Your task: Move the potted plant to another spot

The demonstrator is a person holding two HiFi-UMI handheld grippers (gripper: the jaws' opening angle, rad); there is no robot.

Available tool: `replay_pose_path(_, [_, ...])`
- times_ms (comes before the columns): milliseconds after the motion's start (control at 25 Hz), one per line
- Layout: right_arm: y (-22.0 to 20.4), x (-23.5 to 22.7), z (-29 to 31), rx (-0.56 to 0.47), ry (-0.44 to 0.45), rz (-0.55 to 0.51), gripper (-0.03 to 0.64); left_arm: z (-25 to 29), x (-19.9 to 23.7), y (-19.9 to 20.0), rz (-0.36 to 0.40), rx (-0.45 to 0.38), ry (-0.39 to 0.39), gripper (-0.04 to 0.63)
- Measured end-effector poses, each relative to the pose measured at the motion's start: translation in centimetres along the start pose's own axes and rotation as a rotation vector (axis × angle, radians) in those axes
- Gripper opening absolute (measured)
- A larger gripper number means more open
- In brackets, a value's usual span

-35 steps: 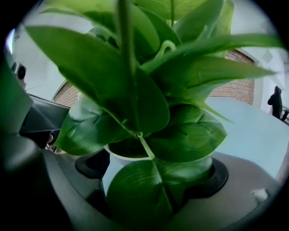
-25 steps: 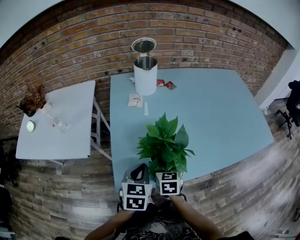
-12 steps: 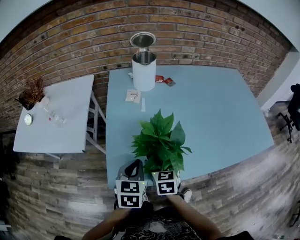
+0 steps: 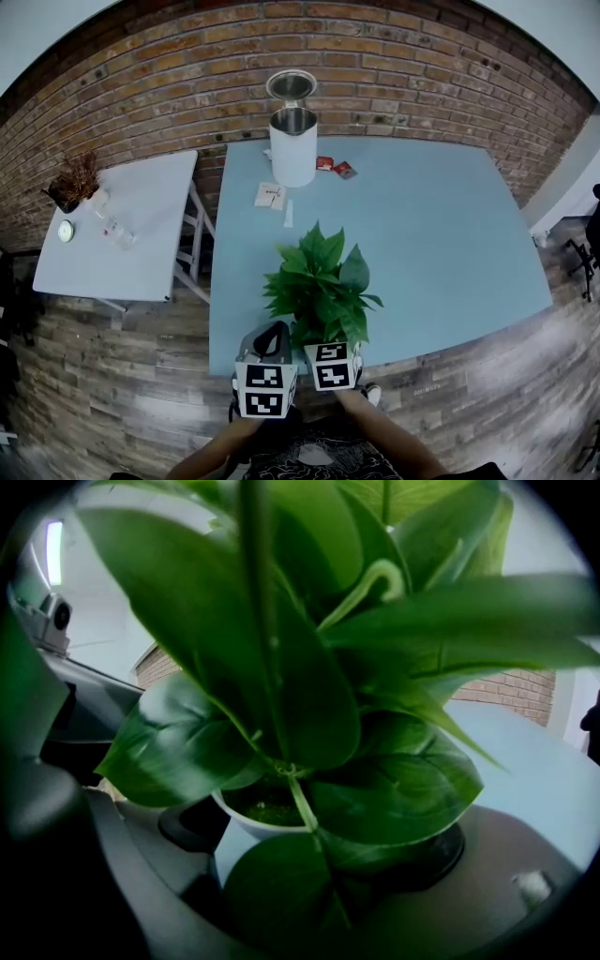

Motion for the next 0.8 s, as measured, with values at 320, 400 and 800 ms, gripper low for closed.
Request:
replay_pose_path(320, [-0.2, -0.9, -0.4, 0.006, 0.012, -0.011, 0.485, 0.2, -0.9, 0.2, -0.010, -0.003, 0.014, -0.002])
replay_pose_path(400, [-0.3, -1.7, -0.7, 0.007, 0.014, -0.011, 0.485, 0.3, -1.8, 0.5, -0.006, -0.003, 0.020, -0.002])
replay_pose_path(800, [-0.5, -3.9, -1.7, 0.014, 0.019, -0.011, 0.485, 0.9, -4.1, 0.9, 0.003, 0.006, 0.022, -0.002])
Point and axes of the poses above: the fingertips, and each gripper's own axes: z forward along the fingers, x to its left, y out of its top, the point moved 4 cm from there along -z, backward along the fingers, and after that the axes turned 6 degrees about y, right-handed, at the moved point
